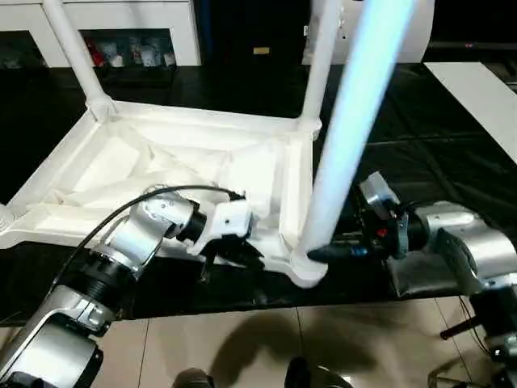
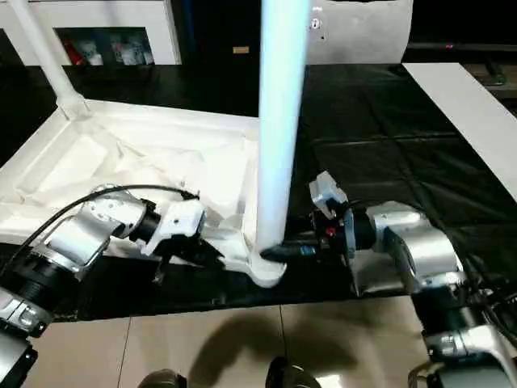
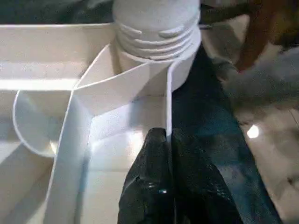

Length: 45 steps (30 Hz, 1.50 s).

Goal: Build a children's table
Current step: Rotate leg to tighten

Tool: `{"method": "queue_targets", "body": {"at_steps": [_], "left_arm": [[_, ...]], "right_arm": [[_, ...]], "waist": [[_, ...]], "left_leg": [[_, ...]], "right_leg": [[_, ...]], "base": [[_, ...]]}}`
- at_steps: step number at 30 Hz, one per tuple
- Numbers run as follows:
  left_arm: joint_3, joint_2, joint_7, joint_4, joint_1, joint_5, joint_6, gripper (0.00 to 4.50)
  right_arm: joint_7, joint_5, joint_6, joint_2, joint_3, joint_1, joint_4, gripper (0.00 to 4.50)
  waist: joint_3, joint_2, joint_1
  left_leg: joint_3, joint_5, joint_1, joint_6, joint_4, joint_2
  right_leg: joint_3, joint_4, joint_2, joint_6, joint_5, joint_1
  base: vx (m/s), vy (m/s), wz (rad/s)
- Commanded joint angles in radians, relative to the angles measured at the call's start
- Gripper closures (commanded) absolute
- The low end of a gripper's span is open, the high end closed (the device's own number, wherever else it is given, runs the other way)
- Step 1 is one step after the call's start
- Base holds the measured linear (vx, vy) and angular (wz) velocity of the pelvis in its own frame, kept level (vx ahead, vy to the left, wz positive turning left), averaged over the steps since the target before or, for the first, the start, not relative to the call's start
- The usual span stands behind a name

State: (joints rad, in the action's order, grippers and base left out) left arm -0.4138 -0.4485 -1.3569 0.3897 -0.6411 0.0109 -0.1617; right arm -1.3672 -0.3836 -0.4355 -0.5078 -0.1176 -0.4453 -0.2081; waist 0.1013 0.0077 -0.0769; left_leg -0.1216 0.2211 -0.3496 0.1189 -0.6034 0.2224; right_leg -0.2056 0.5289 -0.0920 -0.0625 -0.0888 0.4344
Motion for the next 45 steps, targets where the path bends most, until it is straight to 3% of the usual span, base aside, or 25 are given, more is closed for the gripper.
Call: {"method": "queue_targets", "body": {"at_steps": [1,2,3,4,5,6,8,9,10,12,14,15,16,17,19,22,24,27,29,31,34,37,41,43,45], "left_arm": [[0.012,0.065,0.083,-0.013,-0.029,0.018,-0.047,4.50],[0.039,0.117,0.187,-0.016,-0.039,0.011,-0.129,4.50],[0.039,0.117,0.187,-0.016,-0.039,0.011,-0.129,4.50],[0.054,0.157,0.260,-0.021,-0.045,0.003,-0.186,4.50],[0.059,0.172,0.282,-0.024,-0.047,0.001,-0.204,4.50],[0.069,0.195,0.325,-0.018,-0.053,-0.009,-0.226,4.50],[0.079,0.214,0.364,-0.013,-0.060,-0.017,-0.252,4.50],[0.093,0.242,0.419,-0.003,-0.070,-0.026,-0.275,4.50],[0.104,0.263,0.458,0.005,-0.078,-0.031,-0.289,4.50],[0.120,0.305,0.540,0.020,-0.094,-0.049,-0.311,4.50],[0.124,0.324,0.576,0.027,-0.101,-0.062,-0.317,4.50],[0.124,0.324,0.576,0.027,-0.101,-0.062,-0.317,4.50],[0.124,0.325,0.577,0.026,-0.101,-0.063,-0.318,4.50],[0.119,0.327,0.580,0.018,-0.098,-0.070,-0.324,4.50],[0.109,0.317,0.575,0.008,-0.093,-0.077,-0.319,4.50],[0.105,0.295,0.559,0.001,-0.089,-0.078,-0.308,4.50],[0.104,0.275,0.537,0.000,-0.084,-0.079,-0.288,4.50],[0.099,0.239,0.484,-0.004,-0.071,-0.068,-0.257,4.50],[0.092,0.210,0.436,-0.002,-0.060,-0.062,-0.222,4.50],[0.093,0.203,0.413,0.001,-0.055,-0.052,-0.211,4.50],[0.077,0.171,0.318,0.005,-0.038,-0.031,-0.148,4.50],[0.051,0.134,0.215,-0.001,-0.026,-0.013,-0.087,4.50],[0.012,0.080,0.106,-0.003,-0.021,-0.019,-0.012,4.50],[-0.005,0.054,0.052,-0.004,-0.021,-0.018,0.019,4.50],[-0.014,0.041,0.022,-0.005,-0.021,-0.016,0.042,4.50]], "right_arm": [[0.090,-0.009,-0.011,0.052,-0.001,0.001,0.052,2.43],[0.296,0.067,-0.020,0.125,0.016,-0.004,0.042,2.44],[0.296,0.067,-0.020,0.125,0.016,-0.004,0.042,2.45],[0.445,0.104,-0.049,0.185,0.036,-0.015,0.038,2.46],[0.493,0.110,-0.064,0.209,0.044,-0.019,0.041,2.50],[0.557,0.125,-0.087,0.237,0.052,-0.024,0.047,2.50],[0.615,0.145,-0.103,0.259,0.056,-0.025,0.054,2.52],[0.699,0.168,-0.122,0.297,0.068,-0.030,0.056,2.53],[0.760,0.188,-0.134,0.325,0.074,-0.035,0.058,2.53],[0.884,0.221,-0.126,0.389,0.085,-0.042,0.057,2.53],[0.941,0.247,-0.105,0.426,0.089,-0.046,0.057,2.53],[0.941,0.247,-0.105,0.426,0.089,-0.046,0.057,2.20],[0.944,0.249,-0.100,0.428,0.089,-0.046,0.056,2.20],[0.963,0.252,-0.053,0.443,0.088,-0.045,0.048,1.86],[0.965,0.241,-0.022,0.450,0.096,-0.038,0.050,1.77],[0.925,0.237,0.009,0.428,0.099,-0.016,0.078,1.43],[0.878,0.221,0.023,0.399,0.105,0.000,0.096,1.31],[0.779,0.191,0.042,0.328,0.120,0.016,0.113,0.98],[0.696,0.167,0.049,0.267,0.132,0.018,0.111,0.93],[0.657,0.159,0.046,0.237,0.135,0.017,0.107,0.85],[0.517,0.135,0.045,0.146,0.127,0.014,0.094,0.51],[0.367,0.107,0.052,0.059,0.106,0.015,0.086,0.16],[0.208,0.093,0.073,-0.026,0.068,0.003,0.062,0.03],[0.131,0.086,0.088,-0.055,0.045,-0.012,0.042,0.03],[0.089,0.078,0.097,-0.067,0.033,-0.020,0.030,0.03]], "waist": [[-0.089,-0.015,0.008],[-0.086,-0.012,0.013],[-0.084,-0.012,0.020],[-0.081,-0.015,0.033],[-0.083,-0.011,0.059],[-0.085,-0.006,0.065],[-0.084,-0.002,0.087],[-0.082,0.003,0.090],[-0.078,0.004,0.105],[-0.081,-0.001,0.112],[-0.081,0.003,0.114],[-0.083,0.003,0.114],[-0.083,0.003,0.114],[-0.085,0.003,0.112],[-0.091,0.001,0.110],[-0.092,-0.006,0.105],[-0.102,-0.006,0.094],[-0.100,-0.007,0.079],[-0.099,-0.010,0.073],[-0.093,-0.011,0.067],[-0.088,-0.012,0.059],[-0.084,-0.011,0.047],[-0.077,-0.010,0.039],[-0.078,-0.007,0.041],[-0.081,-0.007,0.040]], "left_leg": [[-0.032,0.056,-0.013,-0.089,0.060,-0.009],[-0.032,0.078,-0.012,-0.087,0.058,-0.013],[-0.032,0.080,-0.015,-0.076,0.058,-0.010],[-0.029,0.101,-0.018,-0.066,0.055,-0.016],[-0.024,0.127,-0.022,-0.061,0.052,-0.014],[-0.022,0.136,-0.022,-0.066,0.052,-0.012],[-0.013,0.158,-0.028,-0.088,0.057,0.004],[-0.010,0.172,-0.022,-0.093,0.060,0.012],[-0.009,0.193,-0.015,-0.094,0.063,0.021],[-0.021,0.183,-0.010,-0.075,0.054,-0.007],[-0.021,0.168,-0.011,-0.087,0.056,-0.010],[-0.018,0.157,-0.011,-0.093,0.059,-0.006],[-0.018,0.157,-0.011,-0.093,0.059,-0.006],[-0.015,0.132,-0.015,-0.104,0.061,-0.001],[-0.014,0.076,-0.019,-0.118,0.060,-0.004],[-0.016,0.014,-0.021,-0.144,0.057,-0.008],[-0.014,-0.057,-0.029,-0.176,0.051,-0.011],[-0.019,-0.107,-0.029,-0.228,0.046,-0.011],[-0.022,-0.086,-0.031,-0.230,0.046,-0.014],[-0.028,-0.042,-0.029,-0.213,0.047,-0.017],[-0.033,0.034,-0.023,-0.166,0.051,-0.021],[-0.034,0.087,-0.019,-0.146,0.052,-0.021],[-0.035,0.136,-0.008,-0.127,0.053,-0.020],[-0.031,0.158,-0.002,-0.125,0.058,-0.011],[-0.027,0.143,-0.007,-0.124,0.060,-0.005]], "right_leg": [[0.045,-0.075,-0.042,0.036,-0.510,-0.096],[0.037,-0.084,-0.039,0.052,-0.536,-0.094],[0.036,-0.082,-0.038,0.056,-0.534,-0.095],[0.021,-0.098,-0.034,0.083,-0.562,-0.097],[0.005,-0.108,-0.032,0.117,-0.575,-0.105],[0.002,-0.112,-0.033,0.126,-0.570,-0.109],[0.000,-0.111,-0.039,0.130,-0.540,-0.119],[0.002,-0.110,-0.042,0.125,-0.533,-0.118],[0.005,-0.109,-0.047,0.104,-0.528,-0.113],[0.000,-0.119,-0.049,0.099,-0.564,-0.106],[-0.001,-0.121,-0.046,0.098,-0.553,-0.107],[0.003,-0.114,-0.048,0.090,-0.528,-0.109],[0.003,-0.114,-0.048,0.090,-0.528,-0.109],[0.014,-0.099,-0.052,0.065,-0.474,-0.110],[0.027,-0.078,-0.056,0.013,-0.398,-0.111],[0.040,-0.059,-0.055,-0.035,-0.336,-0.105],[0.050,-0.038,-0.054,-0.059,-0.270,-0.113],[0.058,-0.025,-0.050,-0.085,-0.206,-0.103],[0.057,-0.028,-0.047,-0.079,-0.238,-0.106],[0.055,-0.041,-0.045,-0.057,-0.312,-0.101],[0.050,-0.061,-0.040,0.001,-0.432,-0.097],[0.043,-0.075,-0.034,0.057,-0.501,-0.092],[0.031,-0.093,-0.032,0.086,-0.563,-0.086],[0.027,-0.100,-0.034,0.089,-0.569,-0.090],[0.031,-0.092,-0.038,0.073,-0.535,-0.095]], "base": [[0.000,0.000,0.00],[0.000,0.000,0.00],[0.000,0.000,0.00],[0.000,0.000,0.00],[0.000,0.000,0.00],[0.000,0.000,0.00],[0.000,0.000,0.00],[0.000,0.000,0.00],[0.000,0.000,0.00],[0.000,0.000,0.00],[0.000,0.000,0.00],[0.000,0.000,0.00],[0.000,0.000,0.00],[0.000,0.000,0.00],[0.000,0.000,0.00],[0.000,0.000,0.00],[0.000,0.000,0.00],[0.000,0.000,0.00],[0.000,0.000,0.00],[0.000,0.000,0.00],[0.000,0.000,0.00],[0.000,0.000,0.00],[0.000,0.000,0.00],[0.000,0.000,0.00],[0.000,0.000,0.00]]}}
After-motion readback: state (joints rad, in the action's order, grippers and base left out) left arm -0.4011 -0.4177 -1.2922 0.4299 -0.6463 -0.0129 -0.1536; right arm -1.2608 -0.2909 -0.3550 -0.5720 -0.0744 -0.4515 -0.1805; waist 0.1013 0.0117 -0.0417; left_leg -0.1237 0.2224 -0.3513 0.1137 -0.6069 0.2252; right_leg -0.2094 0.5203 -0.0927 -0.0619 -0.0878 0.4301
